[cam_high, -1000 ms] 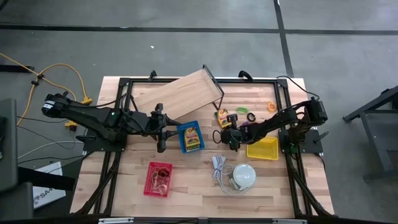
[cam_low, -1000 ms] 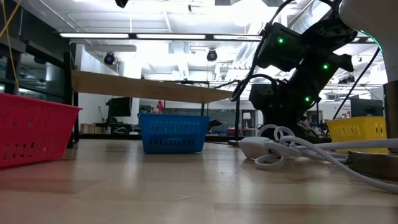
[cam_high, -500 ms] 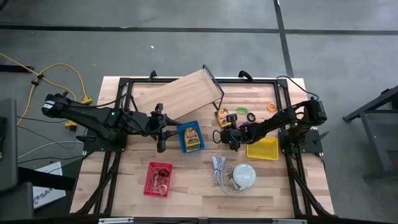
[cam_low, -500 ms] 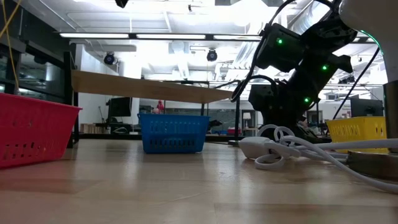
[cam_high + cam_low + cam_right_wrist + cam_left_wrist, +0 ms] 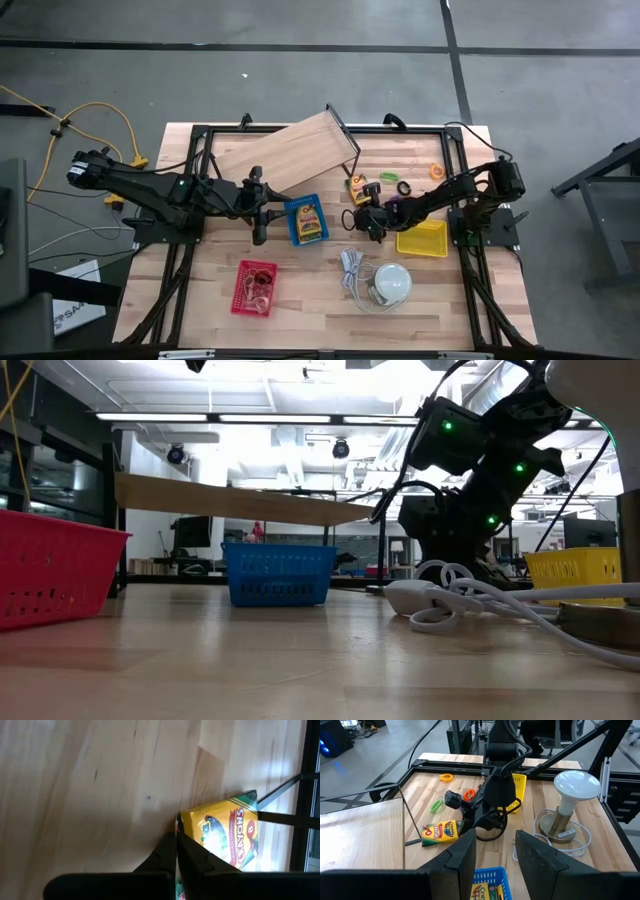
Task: Pick & Place Office Desk Supplies
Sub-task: Put the yellow pack of crayon into the blue bin
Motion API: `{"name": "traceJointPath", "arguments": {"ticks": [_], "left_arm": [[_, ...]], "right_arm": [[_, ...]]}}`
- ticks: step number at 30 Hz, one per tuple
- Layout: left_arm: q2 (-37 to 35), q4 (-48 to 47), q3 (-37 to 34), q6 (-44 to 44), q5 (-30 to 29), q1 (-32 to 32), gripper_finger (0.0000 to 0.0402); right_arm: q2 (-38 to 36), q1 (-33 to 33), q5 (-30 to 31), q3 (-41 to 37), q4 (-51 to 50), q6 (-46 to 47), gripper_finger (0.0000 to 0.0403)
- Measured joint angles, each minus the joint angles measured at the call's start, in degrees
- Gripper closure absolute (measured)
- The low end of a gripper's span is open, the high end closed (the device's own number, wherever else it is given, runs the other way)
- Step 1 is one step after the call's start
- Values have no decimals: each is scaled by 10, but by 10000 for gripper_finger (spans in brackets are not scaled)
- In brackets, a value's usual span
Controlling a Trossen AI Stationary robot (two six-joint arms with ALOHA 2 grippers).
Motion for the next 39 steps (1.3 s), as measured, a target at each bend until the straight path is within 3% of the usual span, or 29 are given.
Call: {"name": "traceJointPath", "arguments": {"ticks": [12,19,28,39], "left_arm": [[0,0,0,0,0,0,270],[0,0,0,0,0,0,270],[0,0,0,0,0,0,270],[0,0,0,0,0,0,270]], "right_arm": [[-44,0,-7,52,-78,12,400],[-69,0,-50,74,-131,40,400],[-69,0,-52,74,-135,48,400],[-64,12,-103,67,-142,68,400]]}}
